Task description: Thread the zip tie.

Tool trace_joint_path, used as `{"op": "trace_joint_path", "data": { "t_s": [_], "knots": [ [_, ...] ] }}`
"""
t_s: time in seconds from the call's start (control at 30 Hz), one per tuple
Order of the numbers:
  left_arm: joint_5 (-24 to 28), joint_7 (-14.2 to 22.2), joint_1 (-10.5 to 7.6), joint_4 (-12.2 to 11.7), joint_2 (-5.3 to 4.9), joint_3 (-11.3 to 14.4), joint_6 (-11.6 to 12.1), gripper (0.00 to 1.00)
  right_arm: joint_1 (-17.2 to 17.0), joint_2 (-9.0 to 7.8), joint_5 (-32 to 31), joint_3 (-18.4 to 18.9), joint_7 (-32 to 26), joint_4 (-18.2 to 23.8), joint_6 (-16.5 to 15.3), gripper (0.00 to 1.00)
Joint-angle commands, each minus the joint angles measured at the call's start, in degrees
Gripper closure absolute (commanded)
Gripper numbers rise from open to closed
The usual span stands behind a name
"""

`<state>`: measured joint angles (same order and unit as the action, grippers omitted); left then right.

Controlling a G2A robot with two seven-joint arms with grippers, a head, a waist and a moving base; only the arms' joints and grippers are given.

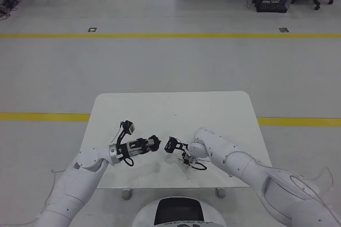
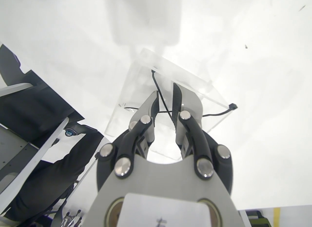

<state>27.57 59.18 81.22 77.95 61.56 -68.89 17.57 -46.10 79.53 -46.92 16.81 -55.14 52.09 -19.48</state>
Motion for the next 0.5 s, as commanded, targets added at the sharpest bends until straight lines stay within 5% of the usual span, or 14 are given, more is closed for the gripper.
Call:
{"op": "trace_joint_path", "data": {
  "t_s": [0.0, 0.27, 0.47],
  "knots": [
    [0.0, 0.0, 0.0, 0.0, 0.0, 0.0, 0.0, 1.0, 0.13, 0.16, -0.04, -0.15, -0.06, -0.31, 0.0, 0.99],
    [0.0, 0.0, 0.0, 0.0, 0.0, 0.0, 0.0, 1.0, 0.35, 0.42, -1.06, 0.28, -0.02, -0.11, 0.32, 1.0],
    [0.0, 0.0, 0.0, 0.0, 0.0, 0.0, 0.0, 1.0, -0.67, -1.52, -2.54, 2.88, -0.44, 4.95, 1.56, 1.0]
  ]
}}
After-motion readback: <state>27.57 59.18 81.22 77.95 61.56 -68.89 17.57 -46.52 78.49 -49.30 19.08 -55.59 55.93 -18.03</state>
